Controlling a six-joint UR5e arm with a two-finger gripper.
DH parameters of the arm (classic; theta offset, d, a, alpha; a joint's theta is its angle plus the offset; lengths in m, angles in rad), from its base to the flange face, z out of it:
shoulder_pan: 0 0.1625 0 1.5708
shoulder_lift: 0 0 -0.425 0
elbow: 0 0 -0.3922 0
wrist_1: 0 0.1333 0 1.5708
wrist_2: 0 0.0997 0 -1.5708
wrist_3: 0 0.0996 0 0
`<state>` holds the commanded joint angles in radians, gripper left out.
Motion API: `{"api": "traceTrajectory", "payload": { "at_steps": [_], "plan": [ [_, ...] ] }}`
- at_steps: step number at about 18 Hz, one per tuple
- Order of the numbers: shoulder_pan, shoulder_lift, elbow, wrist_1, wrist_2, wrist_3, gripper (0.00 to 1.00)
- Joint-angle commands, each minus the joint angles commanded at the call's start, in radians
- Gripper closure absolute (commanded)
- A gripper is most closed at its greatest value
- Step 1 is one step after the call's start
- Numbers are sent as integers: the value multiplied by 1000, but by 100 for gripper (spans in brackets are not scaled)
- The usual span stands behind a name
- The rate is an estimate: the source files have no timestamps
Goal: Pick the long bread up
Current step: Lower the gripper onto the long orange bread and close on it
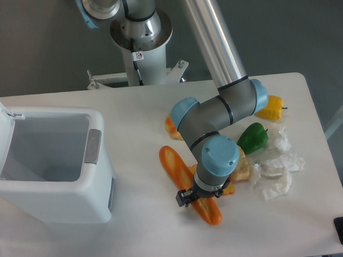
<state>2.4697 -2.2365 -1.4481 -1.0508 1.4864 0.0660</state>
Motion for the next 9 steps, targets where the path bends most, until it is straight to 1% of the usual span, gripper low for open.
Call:
{"api": "traceTrajectory", "payload": {
  "at_steps": [2,3,4,5,6,7,9],
  "plan": [
    [0,0,0,0,2,-3,39],
    [0,2,2,0,0,-6,44],
    [2,2,0,0,0,-8,51],
    [0,3,-2,0,2,-8,62],
    [0,5,-5,0,2,-8,70],
    [0,5,-8,0,0,-6,75],
    [2,9,-8,0,0,-2,76]
  ]
}}
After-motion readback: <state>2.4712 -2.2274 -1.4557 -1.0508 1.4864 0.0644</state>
